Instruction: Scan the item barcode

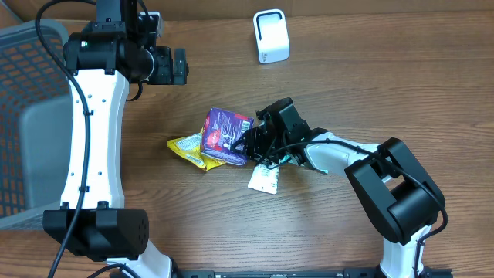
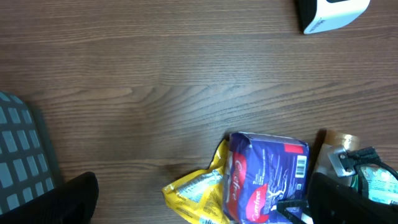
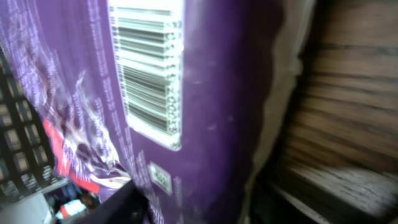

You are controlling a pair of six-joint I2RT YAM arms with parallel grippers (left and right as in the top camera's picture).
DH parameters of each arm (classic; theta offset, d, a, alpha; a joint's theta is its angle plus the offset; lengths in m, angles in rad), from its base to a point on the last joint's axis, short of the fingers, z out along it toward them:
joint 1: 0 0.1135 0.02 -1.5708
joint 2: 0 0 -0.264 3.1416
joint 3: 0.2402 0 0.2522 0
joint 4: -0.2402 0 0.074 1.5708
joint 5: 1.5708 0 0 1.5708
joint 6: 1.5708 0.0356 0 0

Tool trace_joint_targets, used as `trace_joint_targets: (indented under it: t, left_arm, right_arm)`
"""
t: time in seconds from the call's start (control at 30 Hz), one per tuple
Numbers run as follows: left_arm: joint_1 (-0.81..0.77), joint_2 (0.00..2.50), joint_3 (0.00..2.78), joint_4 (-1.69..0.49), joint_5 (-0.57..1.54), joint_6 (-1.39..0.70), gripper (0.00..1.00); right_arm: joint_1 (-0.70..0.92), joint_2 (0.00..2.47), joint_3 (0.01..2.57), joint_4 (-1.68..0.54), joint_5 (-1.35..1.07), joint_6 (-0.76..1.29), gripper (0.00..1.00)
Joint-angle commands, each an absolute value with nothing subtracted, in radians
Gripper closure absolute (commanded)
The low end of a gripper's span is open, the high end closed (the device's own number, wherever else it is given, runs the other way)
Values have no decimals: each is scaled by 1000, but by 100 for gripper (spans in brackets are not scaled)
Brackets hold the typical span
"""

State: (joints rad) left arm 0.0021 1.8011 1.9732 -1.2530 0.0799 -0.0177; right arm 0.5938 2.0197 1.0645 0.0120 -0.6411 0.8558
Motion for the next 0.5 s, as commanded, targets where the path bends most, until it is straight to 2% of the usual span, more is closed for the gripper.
trace_joint_targets:
  t: [0.0,0.1,0.23,0.33,0.47]
  left_arm:
    - [6,1812,1966,-1252,70,8,0]
    - [6,1812,1966,-1253,70,8,0]
    - [6,1812,1966,-1253,70,8,1]
    - [6,1812,1966,-1253,70,8,0]
    - [6,1812,1966,-1253,70,8,0]
  right_arm:
    - [591,2053,1067,2,-611,864,58]
    - [575,2048,1067,-1,-660,845,65]
    - [547,2006,1069,-70,-675,767,66]
    - [527,1951,1069,-144,-675,664,64]
    - [498,1873,1096,-312,-660,451,52]
